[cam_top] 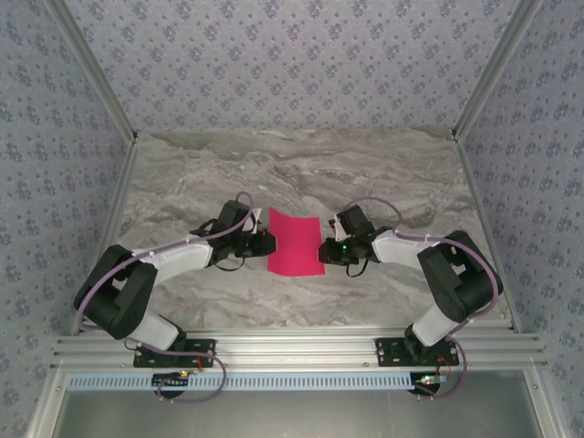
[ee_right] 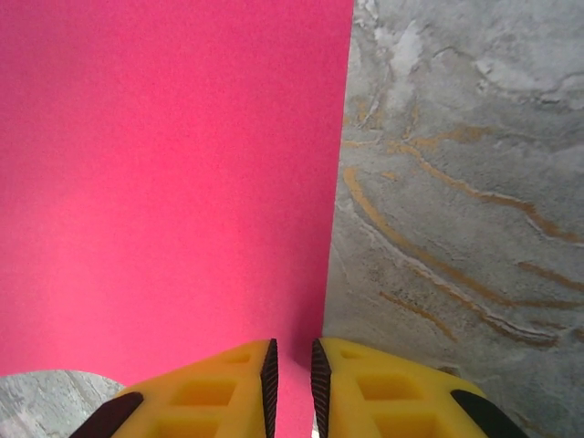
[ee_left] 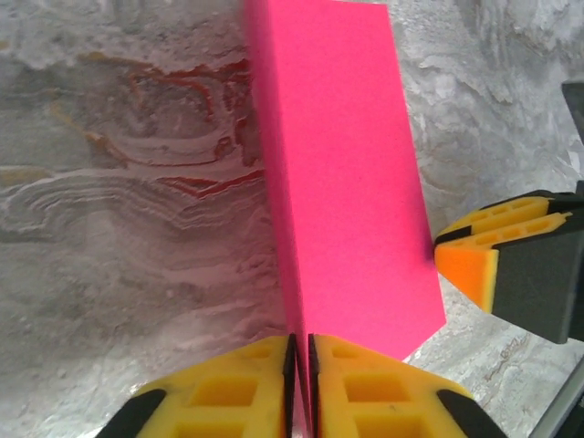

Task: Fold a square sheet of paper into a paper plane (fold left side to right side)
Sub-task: Place a square sheet of paper at the center of the table, then first fold in half a square sheet of paper at the center of the table.

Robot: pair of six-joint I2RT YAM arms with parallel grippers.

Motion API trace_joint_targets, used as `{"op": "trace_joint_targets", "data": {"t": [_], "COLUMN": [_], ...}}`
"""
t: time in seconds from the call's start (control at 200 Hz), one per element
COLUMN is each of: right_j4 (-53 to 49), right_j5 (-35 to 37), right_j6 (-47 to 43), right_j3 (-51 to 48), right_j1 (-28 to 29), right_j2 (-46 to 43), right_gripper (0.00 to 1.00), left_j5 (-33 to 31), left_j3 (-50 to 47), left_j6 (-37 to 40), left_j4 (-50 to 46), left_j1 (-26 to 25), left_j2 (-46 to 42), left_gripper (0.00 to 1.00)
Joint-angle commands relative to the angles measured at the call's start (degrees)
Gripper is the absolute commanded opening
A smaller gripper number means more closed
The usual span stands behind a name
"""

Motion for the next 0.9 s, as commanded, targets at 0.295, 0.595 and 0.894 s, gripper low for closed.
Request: {"op": "trace_joint_targets", "data": {"t": [0.295, 0.595, 0.894], "right_j4": [-1.77, 1.12, 13.31], "right_j5": [2.28, -1.06, -14.66], "right_j6": [0.89, 1.42, 4.67], "right_j3": [-0.71, -2.3, -4.06], "right_j1": [1.41, -0.98, -8.31], "right_j2": [2.98, -2.03, -7.31], "right_gripper": [0.22, 0.23, 0.34], "left_j5": [7.53, 7.47, 6.37], "left_j3": [7.26, 9.12, 8.83], "left_j6": [-4.57, -5.77, -5.96], "left_j4": [9.08, 11.15, 10.9], "left_j1": [-4.13, -6.23, -6.37], "left_j2": [7.18, 11.9, 11.85], "left_gripper": [0.53, 0.64, 0.47]}}
